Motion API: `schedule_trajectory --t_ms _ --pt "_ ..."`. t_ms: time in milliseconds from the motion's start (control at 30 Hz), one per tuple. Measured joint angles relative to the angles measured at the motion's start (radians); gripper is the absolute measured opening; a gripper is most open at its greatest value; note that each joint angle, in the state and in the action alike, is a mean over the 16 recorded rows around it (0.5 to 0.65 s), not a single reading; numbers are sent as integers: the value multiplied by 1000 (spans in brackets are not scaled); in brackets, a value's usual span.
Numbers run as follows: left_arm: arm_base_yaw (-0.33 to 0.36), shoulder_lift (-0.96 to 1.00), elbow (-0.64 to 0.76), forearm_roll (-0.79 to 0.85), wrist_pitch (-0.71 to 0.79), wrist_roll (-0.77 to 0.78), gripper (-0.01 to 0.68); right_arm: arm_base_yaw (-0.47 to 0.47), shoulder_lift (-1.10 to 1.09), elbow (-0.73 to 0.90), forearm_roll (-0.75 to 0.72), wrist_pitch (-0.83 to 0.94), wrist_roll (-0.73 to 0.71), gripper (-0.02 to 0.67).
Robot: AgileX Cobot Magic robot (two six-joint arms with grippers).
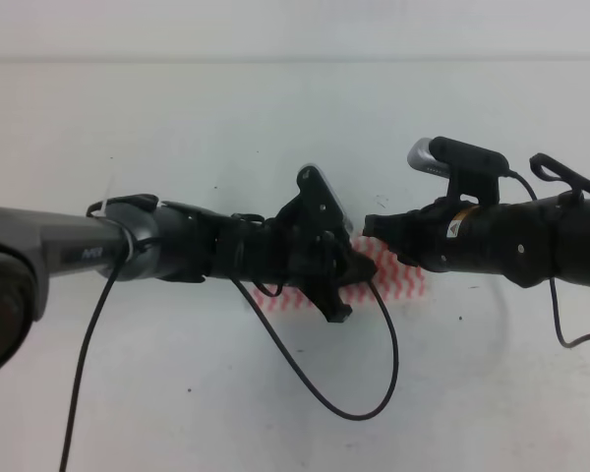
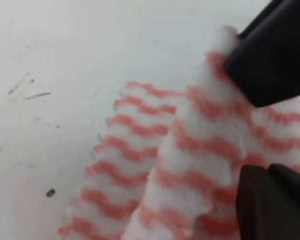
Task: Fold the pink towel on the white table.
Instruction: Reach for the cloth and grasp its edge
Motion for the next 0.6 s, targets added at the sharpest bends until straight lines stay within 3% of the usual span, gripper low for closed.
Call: schedule_trajectory --t_ms 600 --pt "-3 27 -50 -58 -41 38 -5 0 0 0 0 0 0 -17"
